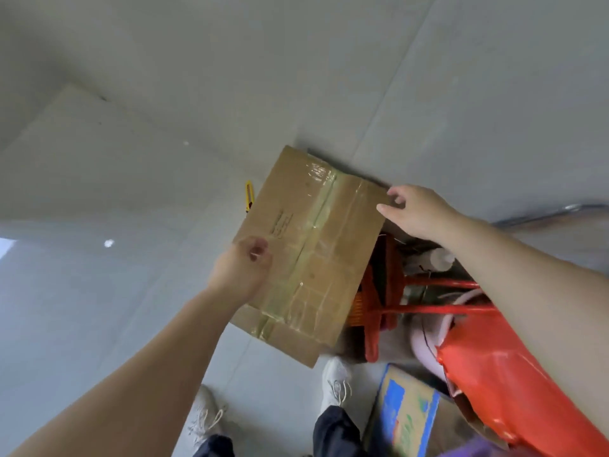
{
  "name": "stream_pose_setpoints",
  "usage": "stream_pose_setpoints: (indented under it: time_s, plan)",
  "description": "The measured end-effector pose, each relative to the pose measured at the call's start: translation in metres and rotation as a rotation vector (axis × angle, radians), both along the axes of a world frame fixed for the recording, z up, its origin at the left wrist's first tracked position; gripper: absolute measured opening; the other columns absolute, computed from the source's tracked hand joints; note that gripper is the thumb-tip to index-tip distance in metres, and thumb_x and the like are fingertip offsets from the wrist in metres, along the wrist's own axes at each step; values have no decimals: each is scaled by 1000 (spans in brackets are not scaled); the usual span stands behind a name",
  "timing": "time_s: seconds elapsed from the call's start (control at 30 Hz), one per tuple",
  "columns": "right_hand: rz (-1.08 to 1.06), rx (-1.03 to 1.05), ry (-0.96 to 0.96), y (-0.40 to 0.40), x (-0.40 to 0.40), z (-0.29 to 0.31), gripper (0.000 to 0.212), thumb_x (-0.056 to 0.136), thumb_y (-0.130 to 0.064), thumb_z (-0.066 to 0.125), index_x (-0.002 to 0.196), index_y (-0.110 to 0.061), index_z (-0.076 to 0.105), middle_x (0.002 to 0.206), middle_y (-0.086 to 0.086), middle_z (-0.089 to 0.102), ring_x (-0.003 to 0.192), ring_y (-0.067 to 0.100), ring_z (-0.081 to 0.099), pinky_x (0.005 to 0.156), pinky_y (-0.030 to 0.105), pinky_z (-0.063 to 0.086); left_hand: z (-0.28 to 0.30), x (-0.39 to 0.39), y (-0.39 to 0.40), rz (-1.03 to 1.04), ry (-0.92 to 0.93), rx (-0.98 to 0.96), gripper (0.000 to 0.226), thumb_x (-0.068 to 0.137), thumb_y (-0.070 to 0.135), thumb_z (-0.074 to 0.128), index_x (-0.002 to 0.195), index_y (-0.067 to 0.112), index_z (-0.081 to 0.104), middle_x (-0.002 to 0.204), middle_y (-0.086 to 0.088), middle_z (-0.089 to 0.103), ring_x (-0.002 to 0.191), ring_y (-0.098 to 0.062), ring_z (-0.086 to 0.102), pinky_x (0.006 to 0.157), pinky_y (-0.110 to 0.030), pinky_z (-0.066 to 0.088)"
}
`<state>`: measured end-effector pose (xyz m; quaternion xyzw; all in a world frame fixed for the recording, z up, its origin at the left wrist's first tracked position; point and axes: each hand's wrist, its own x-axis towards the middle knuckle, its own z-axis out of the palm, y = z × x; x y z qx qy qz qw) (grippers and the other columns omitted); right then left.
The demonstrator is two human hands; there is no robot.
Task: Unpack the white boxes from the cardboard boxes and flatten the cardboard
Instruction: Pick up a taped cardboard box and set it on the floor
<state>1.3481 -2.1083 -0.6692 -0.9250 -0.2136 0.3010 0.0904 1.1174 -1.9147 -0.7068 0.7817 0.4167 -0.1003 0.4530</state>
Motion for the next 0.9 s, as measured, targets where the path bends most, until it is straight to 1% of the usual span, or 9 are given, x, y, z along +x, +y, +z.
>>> stream_pose_setpoints:
  time_s: [0.07, 0.13, 0.17, 0.27, 0.37, 0.47, 0.57, 0.63, 0.9]
  plan:
    - [28, -42, -22, 6, 23, -50, 59, 94, -47, 49, 143, -15, 40, 141, 6, 48, 127, 26, 47, 101, 34, 36, -44, 6, 0, 69, 45, 65, 30, 90, 26, 56, 119, 19, 60, 118, 1, 62, 104, -22, 60, 85, -31, 47]
    - [24, -81, -50, 9, 41, -99, 62, 93, -48, 50, 144, -14, 38, 145, 8, 44, 130, 28, 44, 103, 36, 35, -84, 6, 2, 110, 107, 134, 41, 90, 28, 54, 130, 15, 51, 132, -3, 52, 111, -26, 56, 87, -30, 43]
    - [8, -92, -69, 11, 48, -122, 65, 93, -48, 51, 145, -13, 36, 146, 10, 43, 131, 30, 43, 105, 37, 35, -102, 6, 3, 127, 142, 166, 45, 90, 31, 53, 131, 15, 48, 136, -4, 47, 114, -27, 53, 90, -33, 42]
    - [-55, -127, -139, 13, 61, -176, 77, 90, -52, 54, 147, -7, 28, 149, 17, 35, 134, 36, 37, 109, 44, 34, -144, 7, 5, 150, 271, 282, 50, 88, 46, 52, 126, 16, 43, 136, -3, 40, 125, -27, 39, 100, -55, 35]
    - [-72, -124, -222, 13, 70, -207, 84, 86, -62, 50, 146, -8, 25, 148, 20, 33, 134, 39, 35, 107, 51, 34, -168, 6, 6, 137, 366, 394, 73, 84, 61, 48, 138, 18, 28, 145, -1, 30, 135, -24, 27, 101, -65, 26]
    - [-132, -68, -251, 20, 76, -221, 87, 80, -70, 47, 138, -7, 34, 140, 24, 38, 129, 41, 39, 105, 54, 35, -175, 0, 11, 191, 423, 331, 90, 77, 75, 47, 142, 18, 22, 145, -3, 33, 134, -27, 29, 101, -65, 29]
    - [-189, -32, -251, 27, 75, -223, 83, 82, -68, 49, 136, -6, 37, 140, 25, 37, 128, 42, 39, 104, 50, 35, -174, -7, 15, 256, 397, 237, 94, 70, 79, 51, 136, 16, 28, 137, -8, 40, 128, -31, 35, 99, -53, 39]
    - [-216, -29, -252, 30, 74, -222, 82, 82, -67, 50, 136, -7, 38, 140, 24, 36, 127, 42, 40, 103, 47, 35, -172, -6, 16, 258, 375, 234, 93, 70, 78, 53, 134, 14, 31, 133, -11, 43, 125, -33, 37, 95, -47, 40]
    - [-231, -27, -255, 30, 72, -221, 84, 80, -71, 49, 137, -9, 37, 141, 21, 36, 125, 41, 43, 100, 45, 37, -175, -5, 16, 279, 353, 262, 93, 69, 78, 56, 131, 12, 34, 130, -10, 44, 123, -32, 38, 93, -47, 42]
